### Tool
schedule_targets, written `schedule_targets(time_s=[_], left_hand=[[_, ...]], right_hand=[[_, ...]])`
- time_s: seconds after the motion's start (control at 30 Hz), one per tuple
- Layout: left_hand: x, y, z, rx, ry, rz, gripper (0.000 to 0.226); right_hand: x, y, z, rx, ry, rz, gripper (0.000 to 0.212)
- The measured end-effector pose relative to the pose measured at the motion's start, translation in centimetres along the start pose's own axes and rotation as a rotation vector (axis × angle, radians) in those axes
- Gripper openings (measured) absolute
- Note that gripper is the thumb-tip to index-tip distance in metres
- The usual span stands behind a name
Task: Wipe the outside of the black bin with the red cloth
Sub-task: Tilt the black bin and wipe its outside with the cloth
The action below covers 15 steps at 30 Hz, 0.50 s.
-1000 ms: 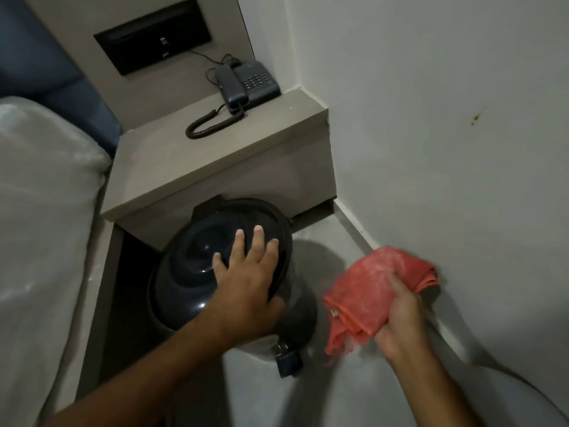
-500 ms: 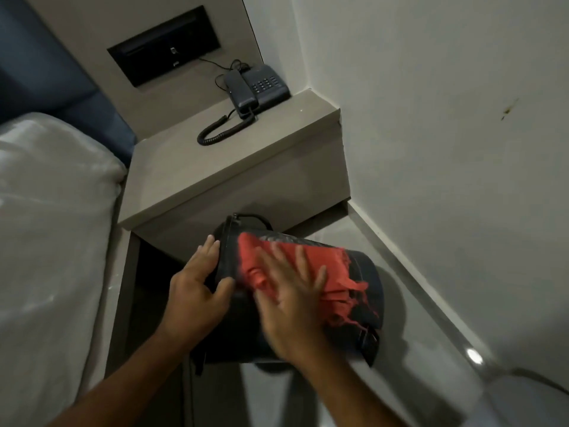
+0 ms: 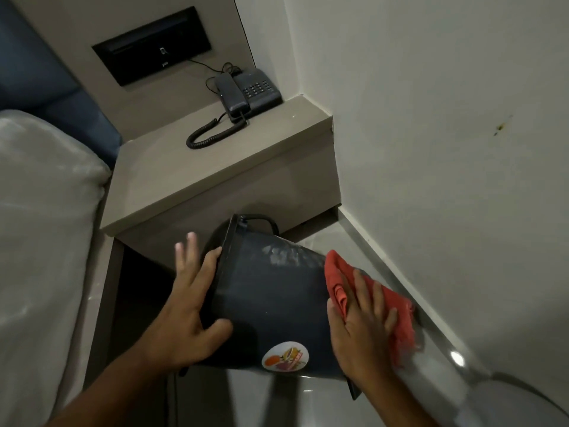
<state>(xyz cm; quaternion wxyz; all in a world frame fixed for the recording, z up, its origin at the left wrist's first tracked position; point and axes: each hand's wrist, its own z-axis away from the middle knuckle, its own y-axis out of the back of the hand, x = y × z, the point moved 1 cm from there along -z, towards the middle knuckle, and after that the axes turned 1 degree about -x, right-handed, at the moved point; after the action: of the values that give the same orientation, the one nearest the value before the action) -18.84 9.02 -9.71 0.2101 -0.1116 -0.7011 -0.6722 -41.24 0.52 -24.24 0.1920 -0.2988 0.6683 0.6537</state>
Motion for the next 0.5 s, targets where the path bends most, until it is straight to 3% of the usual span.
schedule_targets(time_s=[0.1,0.2,0.27,0.4,0.5], left_hand=[[-0.5,-0.4,0.1,-0.007,0.166,0.089,0.093],[-0.2,-0.5,0.3,-0.001,0.097,0.058,0.081],[0.1,-0.7,0.2,-0.009,0.066,0.029,0.079],[0.9,-1.0,-0.1,-0.010,-0.005,-0.010,0.074],[0.3,-0.9,0.1,0.025,0.035,0.029,0.070]], right_hand=[[-0.2,-0.3,0.2,-0.012,0.012,0.002,0.063],[-1.0,-0.1,-0.6,-0.077,-0.148,-0.026,0.065],[-3.8,-0.2,-1.7,-0.054,-0.148,-0.094,0.062],[-9.8,-0.2,0.5,-0.011,0.268,-0.169,0.050],[-5.7,-1.7,4.3,-0.074,0.502,-0.027,0.060]])
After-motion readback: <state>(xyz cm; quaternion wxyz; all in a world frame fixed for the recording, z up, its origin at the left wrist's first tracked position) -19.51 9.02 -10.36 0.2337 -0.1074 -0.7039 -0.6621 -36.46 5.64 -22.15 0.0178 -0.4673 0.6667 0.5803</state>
